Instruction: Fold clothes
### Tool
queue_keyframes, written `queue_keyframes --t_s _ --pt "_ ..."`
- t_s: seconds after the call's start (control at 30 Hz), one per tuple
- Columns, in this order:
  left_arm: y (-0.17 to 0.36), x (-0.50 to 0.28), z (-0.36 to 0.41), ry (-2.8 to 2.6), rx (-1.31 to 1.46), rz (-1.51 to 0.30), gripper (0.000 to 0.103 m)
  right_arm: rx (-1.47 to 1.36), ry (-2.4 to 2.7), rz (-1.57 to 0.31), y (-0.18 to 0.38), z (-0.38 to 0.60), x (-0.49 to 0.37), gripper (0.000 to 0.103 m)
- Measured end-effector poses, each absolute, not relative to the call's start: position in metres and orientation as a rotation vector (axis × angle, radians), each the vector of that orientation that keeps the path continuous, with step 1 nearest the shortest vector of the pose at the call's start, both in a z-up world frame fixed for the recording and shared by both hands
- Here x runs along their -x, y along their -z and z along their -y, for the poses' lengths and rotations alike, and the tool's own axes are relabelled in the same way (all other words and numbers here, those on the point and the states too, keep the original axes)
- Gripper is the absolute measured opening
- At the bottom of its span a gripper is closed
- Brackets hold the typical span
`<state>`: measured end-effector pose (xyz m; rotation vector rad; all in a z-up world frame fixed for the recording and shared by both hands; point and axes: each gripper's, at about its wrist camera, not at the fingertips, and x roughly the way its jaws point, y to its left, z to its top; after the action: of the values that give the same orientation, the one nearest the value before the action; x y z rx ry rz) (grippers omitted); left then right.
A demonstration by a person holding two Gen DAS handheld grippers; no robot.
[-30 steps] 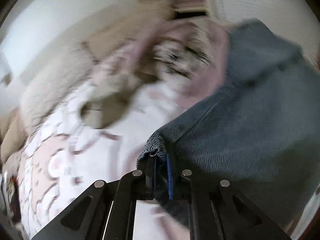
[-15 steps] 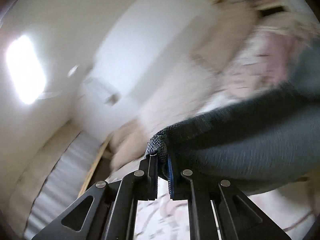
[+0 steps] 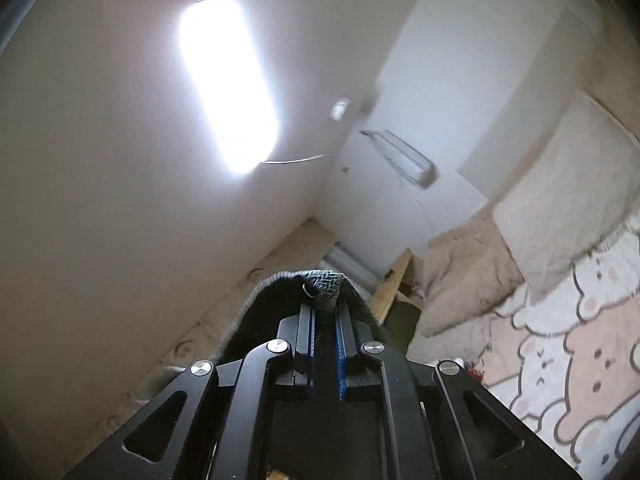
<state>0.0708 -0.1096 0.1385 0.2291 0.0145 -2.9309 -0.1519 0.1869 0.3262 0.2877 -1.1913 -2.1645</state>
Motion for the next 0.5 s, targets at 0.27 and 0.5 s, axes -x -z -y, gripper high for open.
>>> queue_keyframes --t_s 0.27,0.5 --pt "-0.101 -0.066 0.111 2.931 -0.333 -0.011 0.103 -0.511 2.350 1.253 -0.175 -0.281 0.143 0.010" --pt "-0.050 -0.013 0.091 2.981 -0.534 -0.126 0.103 -1.165 3.047 1.097 -0.017 -0.414 0.119 0.010"
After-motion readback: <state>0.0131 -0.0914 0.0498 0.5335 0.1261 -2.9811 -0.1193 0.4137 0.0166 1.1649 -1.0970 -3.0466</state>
